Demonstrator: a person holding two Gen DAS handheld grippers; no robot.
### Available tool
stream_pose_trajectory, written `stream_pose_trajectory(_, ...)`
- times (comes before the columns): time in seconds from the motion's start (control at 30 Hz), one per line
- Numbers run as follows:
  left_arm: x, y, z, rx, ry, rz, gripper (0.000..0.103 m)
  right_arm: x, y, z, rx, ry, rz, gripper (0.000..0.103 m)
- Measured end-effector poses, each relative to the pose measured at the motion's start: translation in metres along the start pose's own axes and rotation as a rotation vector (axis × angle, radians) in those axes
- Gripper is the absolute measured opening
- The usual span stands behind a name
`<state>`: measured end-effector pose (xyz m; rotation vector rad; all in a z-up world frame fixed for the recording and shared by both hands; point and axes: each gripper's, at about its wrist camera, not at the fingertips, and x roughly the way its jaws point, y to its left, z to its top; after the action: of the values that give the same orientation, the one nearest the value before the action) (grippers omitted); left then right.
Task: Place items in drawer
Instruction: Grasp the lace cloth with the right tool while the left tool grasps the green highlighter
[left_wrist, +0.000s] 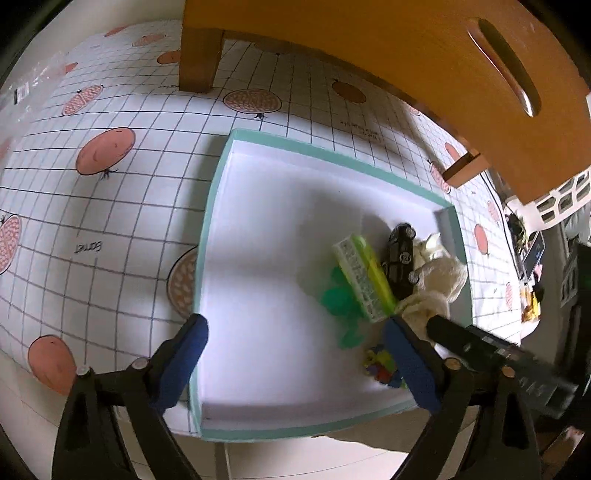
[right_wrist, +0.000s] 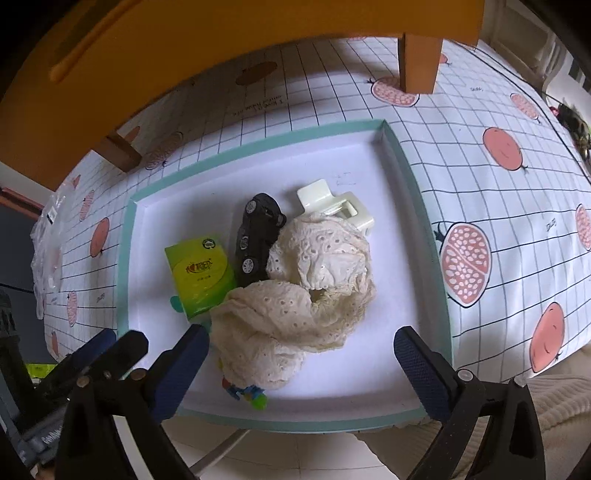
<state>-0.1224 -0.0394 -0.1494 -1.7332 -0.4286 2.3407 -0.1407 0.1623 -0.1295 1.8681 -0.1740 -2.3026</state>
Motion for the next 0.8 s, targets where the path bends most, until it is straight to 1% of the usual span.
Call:
stream_pose_trajectory(0.1,0.004,-0.004,0.009,0.002,0.003,-0.011,0.092,0.006,-0.001,0.001,0.007,0.01,0.003,0.098)
stream_pose_trajectory(0.2,0.01,-0.007,0.018,-0.02,0.011,-0.033,0.092,0.012,-0.001,0.001,0.01,0.024,0.002,0.092)
stream_pose_trajectory(0.23,0.013,-0.01,0.021,-0.017,0.012,-0.032,0.086,0.013,-0.001,0.001,0.008,0.027,0.003,0.087)
stream_pose_trajectory(0.27,0.015,-0.013,0.023,-0.011,0.016,-0.03,0.081,0.014,-0.001,0.001,0.006,0.028,0.002,0.084)
stream_pose_trajectory(0.3,0.017,-0.015,0.025,-0.008,0.024,-0.032,0.074,0.014,-0.001,0.001,0.003,0.029,-0.002,0.083)
stream_pose_trajectory(0.4,0.022,-0.02,0.028,-0.013,0.041,-0.04,0.072,0.016,0.002,0.0,-0.016,0.037,-0.004,0.068)
stream_pose_trajectory(0.47,0.024,-0.026,0.03,0.007,0.038,-0.041,0.072,0.016,0.003,0.0,-0.025,0.037,-0.007,0.055)
stream_pose_trajectory(0.5,0.026,-0.029,0.031,0.016,0.041,-0.039,0.072,0.016,0.003,0.0,-0.027,0.036,-0.007,0.052)
stream_pose_trajectory(0.57,0.03,-0.034,0.033,0.027,0.053,-0.038,0.065,0.016,0.002,0.0,-0.024,0.035,-0.002,0.044)
stream_pose_trajectory(0.6,0.032,-0.035,0.033,0.029,0.059,-0.037,0.058,0.016,0.002,0.0,-0.021,0.036,0.002,0.041)
stream_pose_trajectory(0.63,0.034,-0.037,0.034,0.03,0.065,-0.038,0.054,0.015,0.0,0.0,-0.016,0.034,0.004,0.036)
stream_pose_trajectory(0.67,0.036,-0.039,0.034,0.033,0.069,-0.039,0.052,0.014,-0.002,-0.001,-0.01,0.033,0.007,0.033)
stream_pose_trajectory(0.77,0.038,-0.046,0.033,0.056,0.065,-0.033,0.04,0.013,-0.006,-0.001,0.008,0.031,0.024,0.03)
stream_pose_trajectory(0.8,0.038,-0.048,0.033,0.061,0.065,-0.028,0.033,0.013,-0.008,-0.001,0.014,0.03,0.029,0.029)
